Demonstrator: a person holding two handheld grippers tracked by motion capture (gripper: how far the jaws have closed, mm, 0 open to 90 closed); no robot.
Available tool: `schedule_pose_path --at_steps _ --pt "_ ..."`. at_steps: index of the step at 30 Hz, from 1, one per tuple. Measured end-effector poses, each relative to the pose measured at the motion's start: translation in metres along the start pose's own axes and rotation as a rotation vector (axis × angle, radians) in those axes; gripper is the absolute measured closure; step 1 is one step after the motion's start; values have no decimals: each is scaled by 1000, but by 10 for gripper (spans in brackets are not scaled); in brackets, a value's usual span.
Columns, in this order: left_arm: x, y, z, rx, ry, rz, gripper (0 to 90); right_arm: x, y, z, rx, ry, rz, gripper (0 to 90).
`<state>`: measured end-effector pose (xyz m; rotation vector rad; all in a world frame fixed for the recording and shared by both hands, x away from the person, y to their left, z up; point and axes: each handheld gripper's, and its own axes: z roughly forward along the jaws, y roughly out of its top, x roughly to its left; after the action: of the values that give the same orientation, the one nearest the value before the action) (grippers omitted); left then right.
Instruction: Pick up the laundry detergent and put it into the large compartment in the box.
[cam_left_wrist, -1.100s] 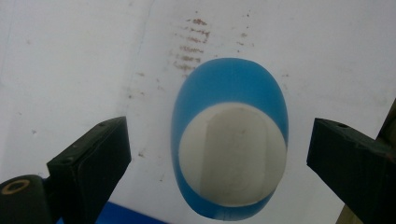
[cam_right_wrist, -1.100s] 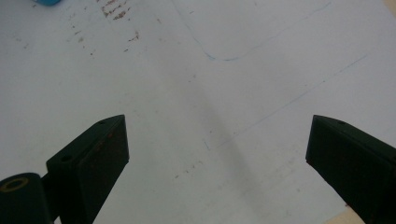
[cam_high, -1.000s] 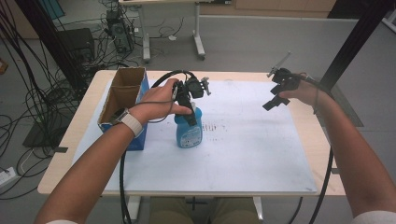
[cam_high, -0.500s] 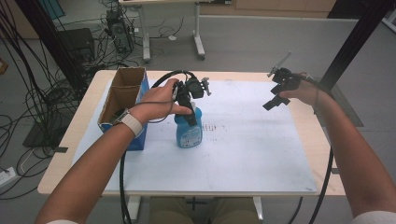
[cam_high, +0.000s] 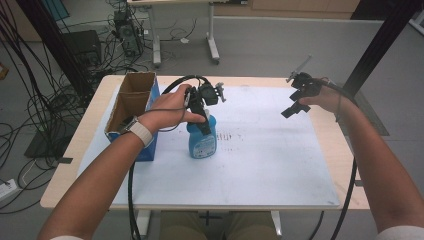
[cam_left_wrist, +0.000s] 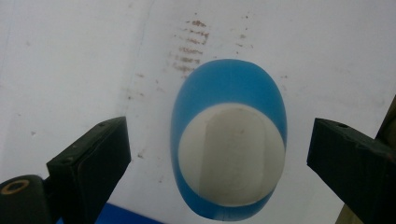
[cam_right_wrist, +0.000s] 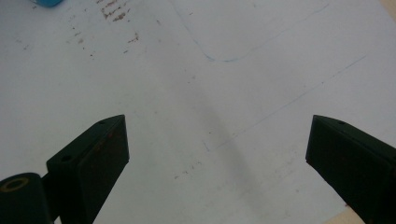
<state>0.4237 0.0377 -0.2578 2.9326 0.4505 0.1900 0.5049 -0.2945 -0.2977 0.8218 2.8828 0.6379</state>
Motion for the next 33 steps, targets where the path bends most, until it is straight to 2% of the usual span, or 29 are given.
schedule_pose_path --at_steps 33 --pt "1 -2 -1 -6 0 1 64 0 1 0 5 -1 0 62"
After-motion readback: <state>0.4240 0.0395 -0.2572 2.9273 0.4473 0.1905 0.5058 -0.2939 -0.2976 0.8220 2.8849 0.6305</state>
